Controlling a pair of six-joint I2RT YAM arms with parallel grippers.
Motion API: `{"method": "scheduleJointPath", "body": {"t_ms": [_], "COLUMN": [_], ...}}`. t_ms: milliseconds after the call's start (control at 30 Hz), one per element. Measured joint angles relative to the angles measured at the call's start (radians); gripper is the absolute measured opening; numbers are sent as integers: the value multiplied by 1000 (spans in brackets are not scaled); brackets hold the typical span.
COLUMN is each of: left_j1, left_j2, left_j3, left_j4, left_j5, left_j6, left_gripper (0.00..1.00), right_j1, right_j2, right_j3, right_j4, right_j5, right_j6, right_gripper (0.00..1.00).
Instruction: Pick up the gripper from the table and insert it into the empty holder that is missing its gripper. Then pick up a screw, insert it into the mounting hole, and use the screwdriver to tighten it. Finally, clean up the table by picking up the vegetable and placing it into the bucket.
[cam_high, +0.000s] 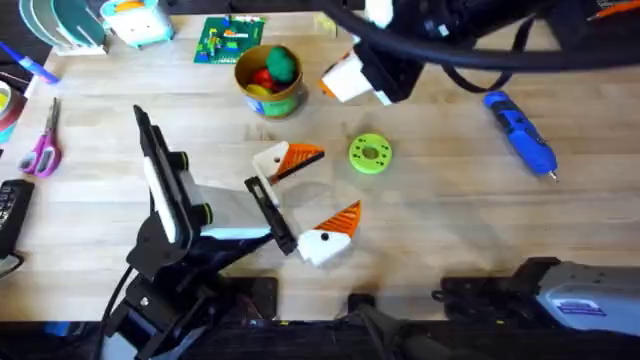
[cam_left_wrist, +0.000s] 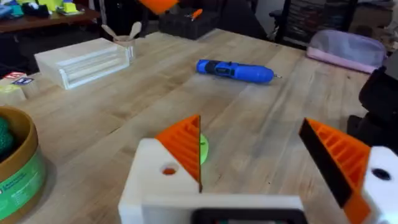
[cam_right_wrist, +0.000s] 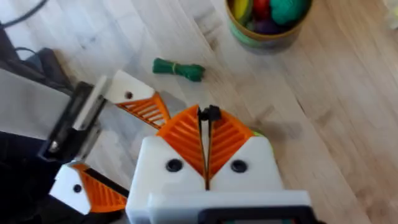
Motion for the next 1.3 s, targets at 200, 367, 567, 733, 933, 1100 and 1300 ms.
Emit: {"method": "scheduleJointPath", "body": {"t_ms": [200, 367, 567, 733, 933, 1100, 1300], "left_j1": [0, 0, 0, 0, 0, 0, 0], "left_j2": [0, 0, 0, 0, 0, 0, 0], "left_j3": [0, 0, 0, 0, 0, 0, 0], "left_j4": [0, 0, 0, 0, 0, 0, 0], "left_j5": [0, 0, 0, 0, 0, 0, 0], "left_j6": [0, 0, 0, 0, 0, 0, 0], "left_gripper": [993, 993, 993, 992, 992, 993, 993], "right_j1": [72, 153, 210, 225, 227, 232, 238], "right_j2": [6, 23, 55, 91, 111, 112, 111], "right_j3": [25, 25, 25, 25, 25, 25, 25], "right_j4": [-3, 5, 9, 9, 13, 14, 8], "right_j5": [-47, -58, -61, -56, -20, -12, -12], "right_j6": [47, 76, 99, 117, 121, 128, 138], "right_gripper": [8, 8, 8, 8, 8, 8, 8]}}
